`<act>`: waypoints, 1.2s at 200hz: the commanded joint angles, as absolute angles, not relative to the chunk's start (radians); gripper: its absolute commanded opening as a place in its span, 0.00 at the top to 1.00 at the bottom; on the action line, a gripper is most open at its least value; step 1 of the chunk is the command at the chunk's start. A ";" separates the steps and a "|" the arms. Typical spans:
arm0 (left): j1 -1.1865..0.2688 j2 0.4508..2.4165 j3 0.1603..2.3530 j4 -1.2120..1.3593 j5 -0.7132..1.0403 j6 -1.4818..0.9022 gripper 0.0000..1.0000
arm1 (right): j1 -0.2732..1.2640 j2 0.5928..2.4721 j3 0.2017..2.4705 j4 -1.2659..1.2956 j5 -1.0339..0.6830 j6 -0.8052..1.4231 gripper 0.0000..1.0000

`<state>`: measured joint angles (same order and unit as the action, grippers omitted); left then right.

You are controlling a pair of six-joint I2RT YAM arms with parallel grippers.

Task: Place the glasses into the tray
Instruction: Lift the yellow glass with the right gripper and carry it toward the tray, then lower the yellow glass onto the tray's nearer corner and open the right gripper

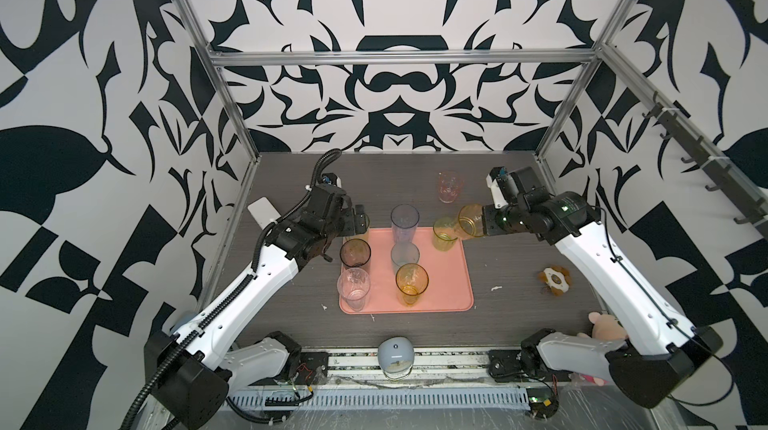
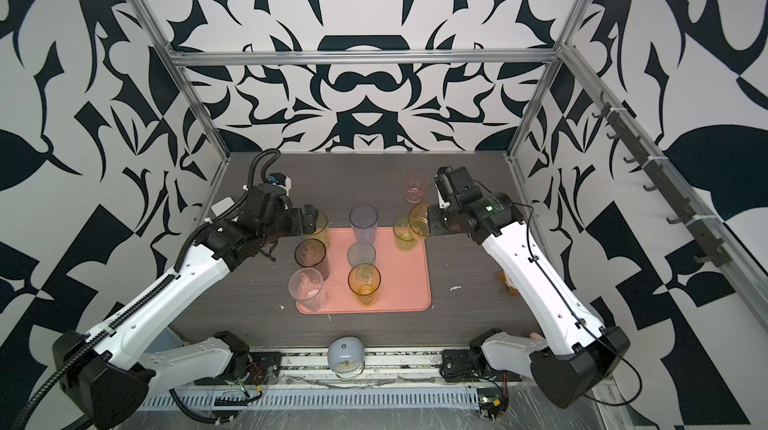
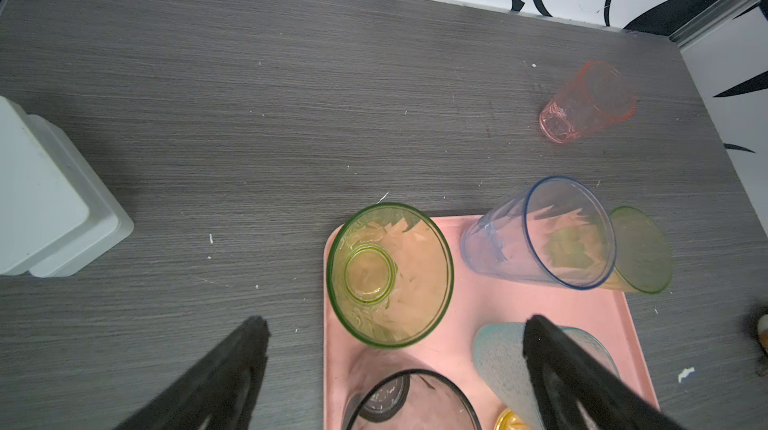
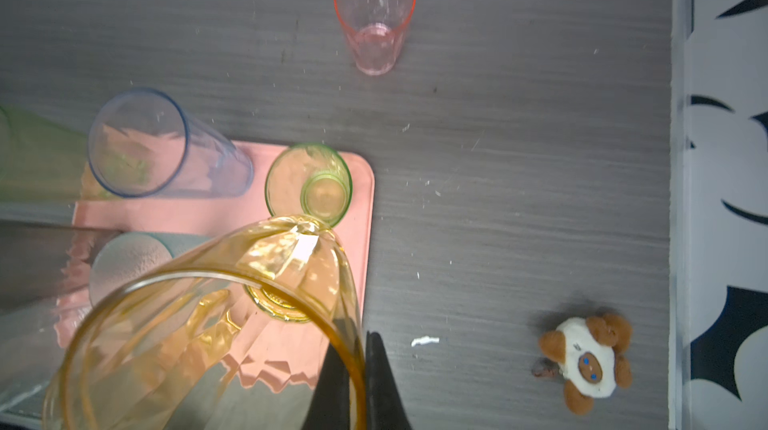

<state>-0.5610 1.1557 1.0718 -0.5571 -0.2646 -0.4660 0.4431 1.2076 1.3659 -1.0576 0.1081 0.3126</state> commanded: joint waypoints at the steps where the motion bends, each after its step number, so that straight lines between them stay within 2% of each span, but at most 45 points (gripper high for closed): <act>1: -0.557 1.159 1.102 -0.546 -0.260 -0.477 0.00 | 0.468 1.148 1.331 -1.049 0.089 0.320 1.00; 33: -0.557 1.150 1.097 -0.548 -0.259 -0.480 0.00 | 0.546 1.134 1.294 -1.090 0.163 0.317 1.00; 80: -0.557 1.146 1.090 -0.547 -0.258 -0.481 0.01 | 0.606 1.108 1.188 -1.032 0.163 0.377 1.00; 147: -0.557 1.133 1.079 -0.554 -0.261 -0.483 0.01 | 0.607 1.146 1.036 -0.892 0.129 0.435 1.00; 240: -0.557 1.140 1.066 -0.548 -0.271 -0.483 0.00 | 0.608 1.209 0.946 -0.782 0.141 0.458 1.00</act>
<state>-0.5610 1.1484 1.0710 -0.5575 -0.2649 -0.4721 0.6048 1.2079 0.9554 -0.8345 0.1303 0.4431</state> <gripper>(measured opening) 0.994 0.050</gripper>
